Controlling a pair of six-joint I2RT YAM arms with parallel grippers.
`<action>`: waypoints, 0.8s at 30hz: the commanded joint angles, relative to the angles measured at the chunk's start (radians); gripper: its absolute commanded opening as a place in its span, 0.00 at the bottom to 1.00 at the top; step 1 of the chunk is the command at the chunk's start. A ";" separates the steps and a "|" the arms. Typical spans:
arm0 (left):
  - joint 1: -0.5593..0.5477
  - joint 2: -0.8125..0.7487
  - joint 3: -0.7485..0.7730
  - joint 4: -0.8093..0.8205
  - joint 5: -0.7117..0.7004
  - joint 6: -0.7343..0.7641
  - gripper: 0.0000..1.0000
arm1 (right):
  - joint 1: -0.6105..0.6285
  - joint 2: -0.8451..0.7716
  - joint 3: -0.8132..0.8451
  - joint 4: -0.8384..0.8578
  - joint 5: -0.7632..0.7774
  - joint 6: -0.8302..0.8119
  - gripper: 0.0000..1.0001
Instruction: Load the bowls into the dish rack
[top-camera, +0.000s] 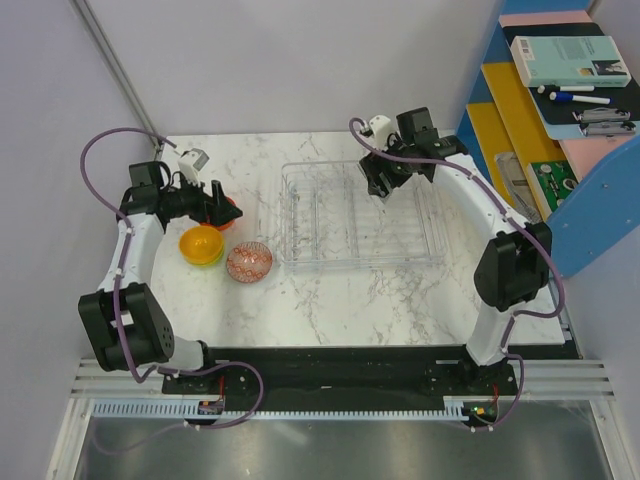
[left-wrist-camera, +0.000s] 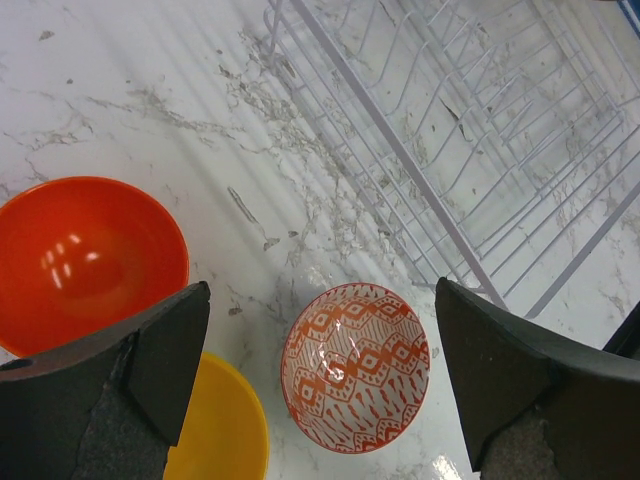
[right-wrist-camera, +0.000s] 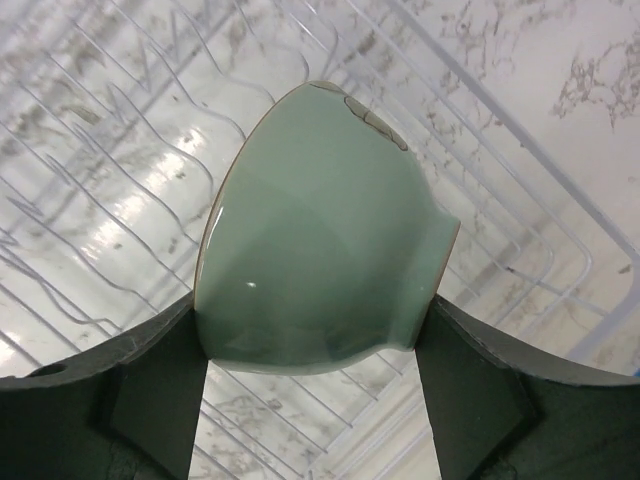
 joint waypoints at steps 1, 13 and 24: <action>0.012 -0.051 -0.032 0.005 0.038 0.062 1.00 | 0.031 0.007 0.092 -0.013 0.160 -0.148 0.00; 0.012 -0.069 -0.086 0.073 0.027 0.013 1.00 | 0.207 0.119 0.174 -0.044 0.384 -0.299 0.00; 0.012 -0.091 -0.101 0.087 0.028 0.010 1.00 | 0.279 0.199 0.226 -0.042 0.441 -0.340 0.00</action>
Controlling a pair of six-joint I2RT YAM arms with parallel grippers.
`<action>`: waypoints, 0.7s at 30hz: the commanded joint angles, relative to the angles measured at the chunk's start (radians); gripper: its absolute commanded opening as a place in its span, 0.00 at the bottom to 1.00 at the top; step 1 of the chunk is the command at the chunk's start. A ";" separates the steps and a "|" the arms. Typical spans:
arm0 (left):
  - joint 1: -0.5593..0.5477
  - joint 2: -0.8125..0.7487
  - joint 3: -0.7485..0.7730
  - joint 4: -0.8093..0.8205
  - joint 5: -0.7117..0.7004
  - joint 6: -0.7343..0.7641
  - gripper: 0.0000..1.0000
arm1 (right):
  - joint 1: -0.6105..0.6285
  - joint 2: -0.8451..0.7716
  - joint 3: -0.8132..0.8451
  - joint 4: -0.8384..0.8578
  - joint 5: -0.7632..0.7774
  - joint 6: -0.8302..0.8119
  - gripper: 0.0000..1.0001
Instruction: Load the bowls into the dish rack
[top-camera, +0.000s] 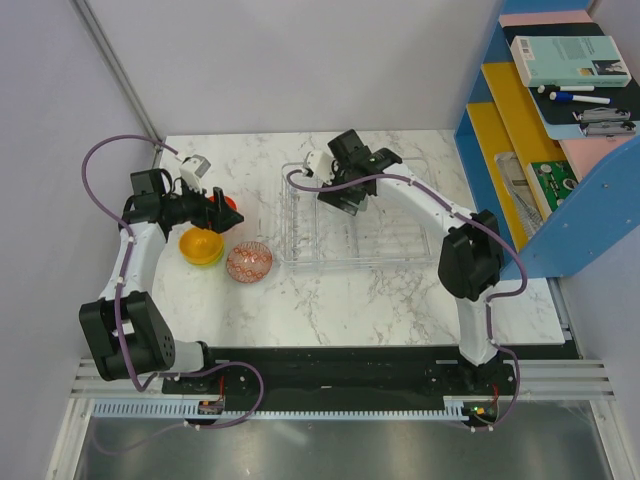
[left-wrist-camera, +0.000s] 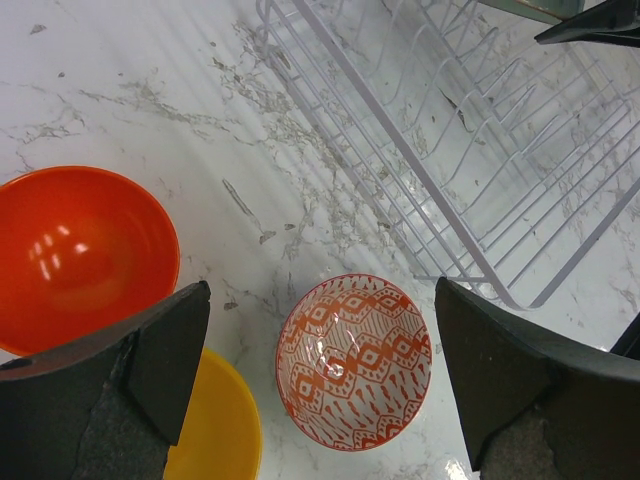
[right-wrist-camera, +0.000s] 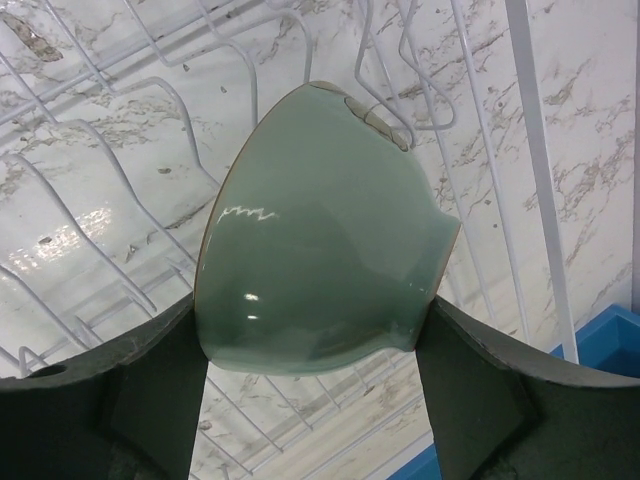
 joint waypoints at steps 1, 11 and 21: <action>0.006 -0.035 -0.007 0.041 0.028 -0.002 1.00 | 0.014 0.003 0.091 0.041 0.075 -0.042 0.00; 0.003 -0.036 -0.010 0.044 0.028 -0.001 1.00 | 0.064 0.101 0.166 0.039 0.126 -0.090 0.00; 0.003 -0.036 -0.015 0.045 0.027 0.003 1.00 | 0.107 0.164 0.207 0.035 0.161 -0.133 0.00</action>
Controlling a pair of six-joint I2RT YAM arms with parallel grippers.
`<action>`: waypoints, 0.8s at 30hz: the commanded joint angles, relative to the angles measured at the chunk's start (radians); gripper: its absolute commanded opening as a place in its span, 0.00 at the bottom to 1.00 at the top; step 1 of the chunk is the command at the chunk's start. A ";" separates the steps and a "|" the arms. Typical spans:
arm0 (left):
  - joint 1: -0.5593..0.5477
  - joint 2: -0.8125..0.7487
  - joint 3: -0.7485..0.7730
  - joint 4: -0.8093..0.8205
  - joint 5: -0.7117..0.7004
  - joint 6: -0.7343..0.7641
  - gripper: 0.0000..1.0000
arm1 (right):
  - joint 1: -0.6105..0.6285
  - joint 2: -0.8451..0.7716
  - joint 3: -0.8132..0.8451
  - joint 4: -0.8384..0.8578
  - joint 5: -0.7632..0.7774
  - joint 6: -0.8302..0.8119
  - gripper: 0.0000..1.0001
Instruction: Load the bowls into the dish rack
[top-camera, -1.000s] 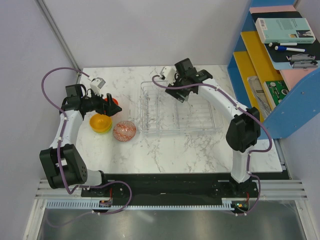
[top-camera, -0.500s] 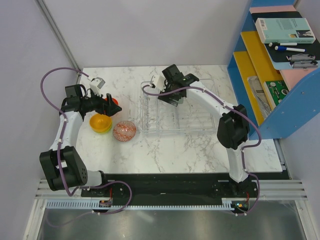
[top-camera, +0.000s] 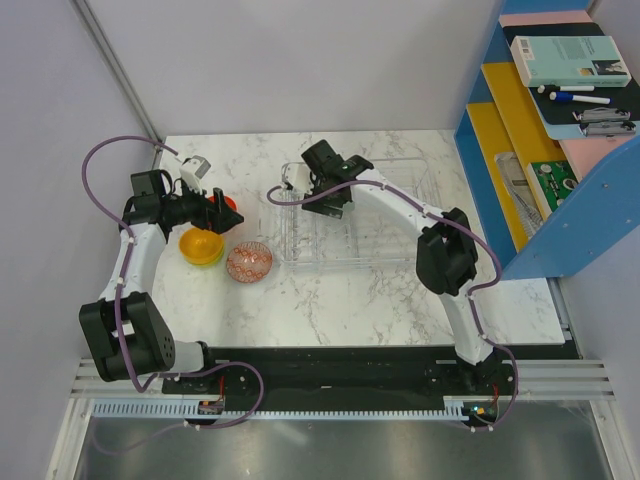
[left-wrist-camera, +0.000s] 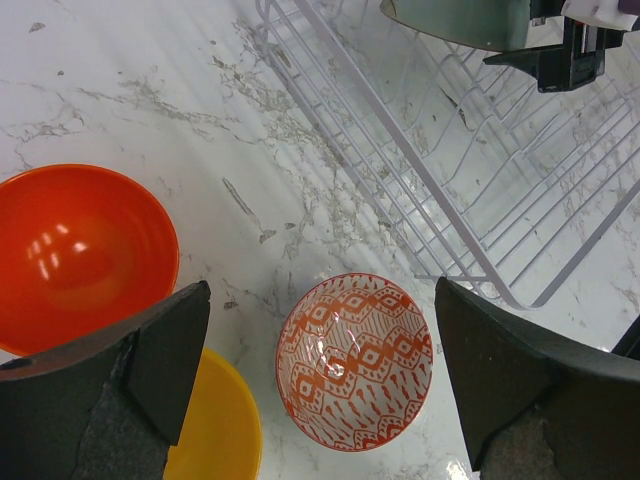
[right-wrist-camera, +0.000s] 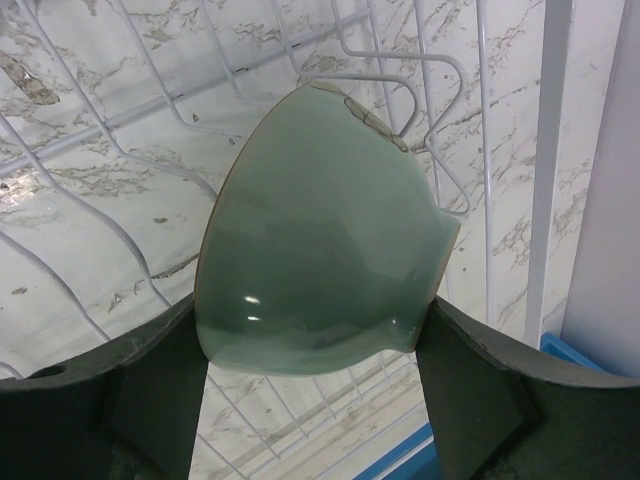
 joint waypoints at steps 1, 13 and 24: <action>0.004 -0.029 -0.005 0.033 0.025 0.001 1.00 | 0.016 0.014 0.065 0.051 0.044 -0.048 0.00; 0.003 -0.038 -0.010 0.033 0.027 0.009 1.00 | 0.036 0.049 0.063 0.053 0.071 -0.096 0.28; 0.006 -0.047 -0.013 0.035 0.028 0.012 1.00 | 0.062 0.000 -0.035 0.111 0.148 -0.117 0.71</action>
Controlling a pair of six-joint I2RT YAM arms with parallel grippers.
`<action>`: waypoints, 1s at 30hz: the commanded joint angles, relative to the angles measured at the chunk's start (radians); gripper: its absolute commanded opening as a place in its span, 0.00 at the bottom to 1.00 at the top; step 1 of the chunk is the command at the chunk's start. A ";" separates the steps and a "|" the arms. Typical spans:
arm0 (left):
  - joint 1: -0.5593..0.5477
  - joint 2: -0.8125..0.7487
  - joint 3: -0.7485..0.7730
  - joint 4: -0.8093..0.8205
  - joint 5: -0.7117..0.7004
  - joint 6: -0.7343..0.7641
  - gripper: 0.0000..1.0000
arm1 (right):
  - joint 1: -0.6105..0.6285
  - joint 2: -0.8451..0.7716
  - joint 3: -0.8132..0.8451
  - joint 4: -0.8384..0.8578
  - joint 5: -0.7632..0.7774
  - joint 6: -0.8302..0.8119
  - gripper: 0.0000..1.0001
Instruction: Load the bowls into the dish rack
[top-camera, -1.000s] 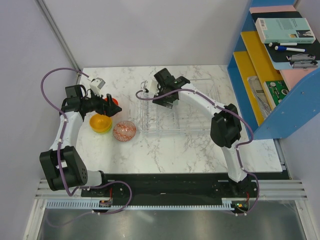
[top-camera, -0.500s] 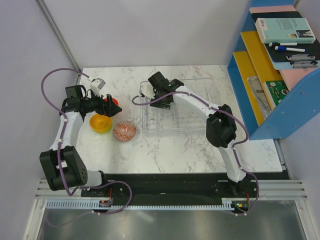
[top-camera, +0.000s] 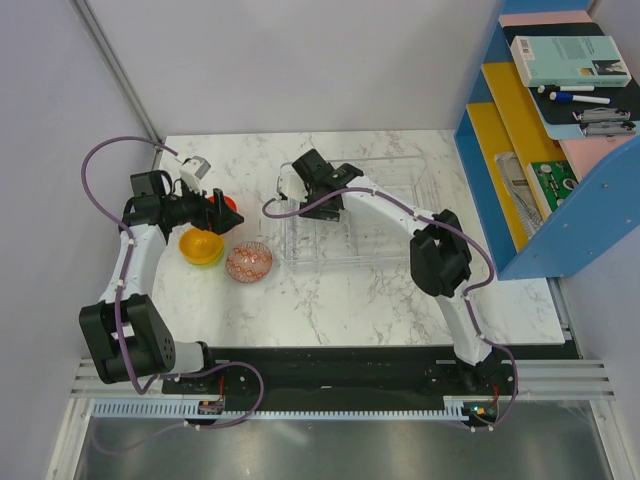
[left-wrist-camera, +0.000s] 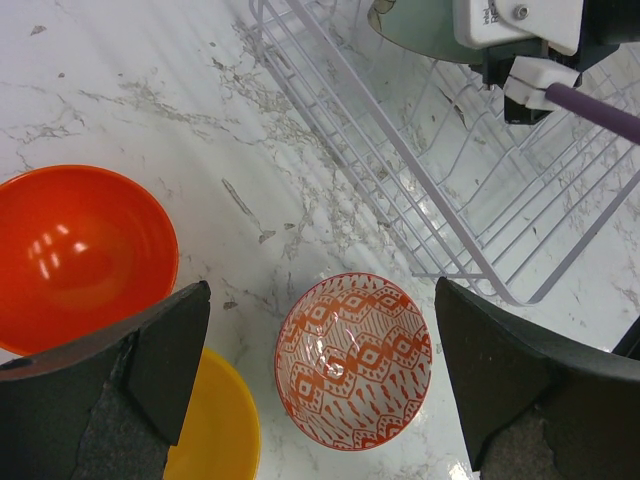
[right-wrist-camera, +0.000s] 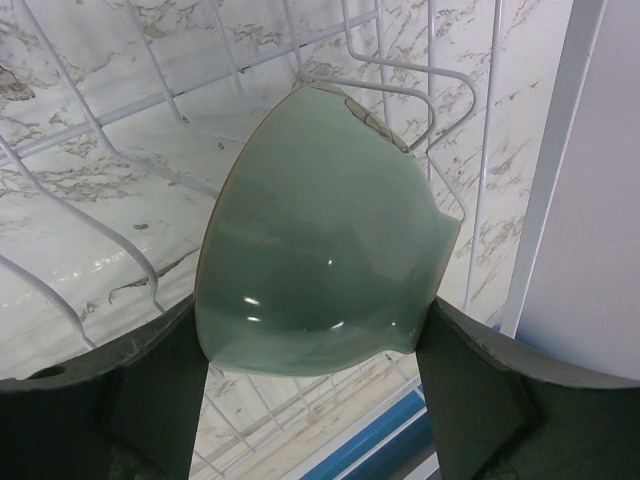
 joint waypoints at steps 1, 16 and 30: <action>0.004 -0.039 -0.008 0.031 0.028 0.015 1.00 | 0.022 -0.026 -0.032 0.092 0.063 -0.030 0.82; 0.003 -0.047 -0.012 0.032 0.030 0.021 1.00 | 0.036 -0.128 -0.097 0.158 0.103 0.047 0.98; 0.004 -0.056 -0.014 0.031 0.027 0.026 1.00 | 0.010 -0.148 -0.187 0.219 0.091 0.123 0.96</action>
